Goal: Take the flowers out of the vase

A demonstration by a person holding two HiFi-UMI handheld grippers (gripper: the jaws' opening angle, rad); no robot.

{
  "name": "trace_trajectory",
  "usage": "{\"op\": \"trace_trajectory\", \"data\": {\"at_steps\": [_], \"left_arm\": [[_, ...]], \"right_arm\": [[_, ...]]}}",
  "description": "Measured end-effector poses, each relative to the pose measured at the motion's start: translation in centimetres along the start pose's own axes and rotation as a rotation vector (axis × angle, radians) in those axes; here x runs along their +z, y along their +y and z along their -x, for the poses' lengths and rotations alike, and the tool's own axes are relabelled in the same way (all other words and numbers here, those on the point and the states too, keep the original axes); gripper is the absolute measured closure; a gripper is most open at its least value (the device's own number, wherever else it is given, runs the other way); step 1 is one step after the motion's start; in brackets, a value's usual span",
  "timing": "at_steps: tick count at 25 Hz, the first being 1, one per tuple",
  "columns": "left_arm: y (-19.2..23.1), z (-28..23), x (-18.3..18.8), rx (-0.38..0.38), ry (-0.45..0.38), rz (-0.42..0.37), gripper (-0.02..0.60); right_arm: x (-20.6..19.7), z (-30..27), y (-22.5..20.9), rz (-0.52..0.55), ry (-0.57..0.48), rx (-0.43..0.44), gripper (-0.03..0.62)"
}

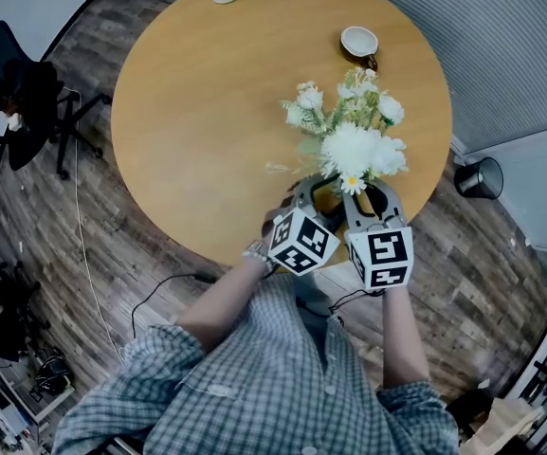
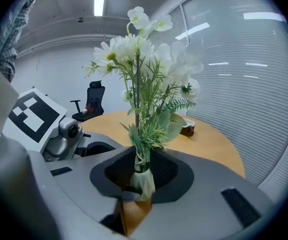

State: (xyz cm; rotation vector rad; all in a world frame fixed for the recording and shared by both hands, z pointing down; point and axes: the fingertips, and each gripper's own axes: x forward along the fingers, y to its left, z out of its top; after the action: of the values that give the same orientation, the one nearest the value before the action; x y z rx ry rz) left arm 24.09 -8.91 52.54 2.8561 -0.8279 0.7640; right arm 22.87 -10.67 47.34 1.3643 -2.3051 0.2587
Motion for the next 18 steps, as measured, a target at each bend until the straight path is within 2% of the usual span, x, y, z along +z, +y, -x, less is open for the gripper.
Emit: {"op": "trace_trajectory", "data": {"at_steps": [18], "left_arm": [[0.2,0.2,-0.2,0.008,0.012,0.008,0.359]], "right_arm": [[4.6,1.0,-1.3,-0.092,-0.131,-0.012,0.534]]}}
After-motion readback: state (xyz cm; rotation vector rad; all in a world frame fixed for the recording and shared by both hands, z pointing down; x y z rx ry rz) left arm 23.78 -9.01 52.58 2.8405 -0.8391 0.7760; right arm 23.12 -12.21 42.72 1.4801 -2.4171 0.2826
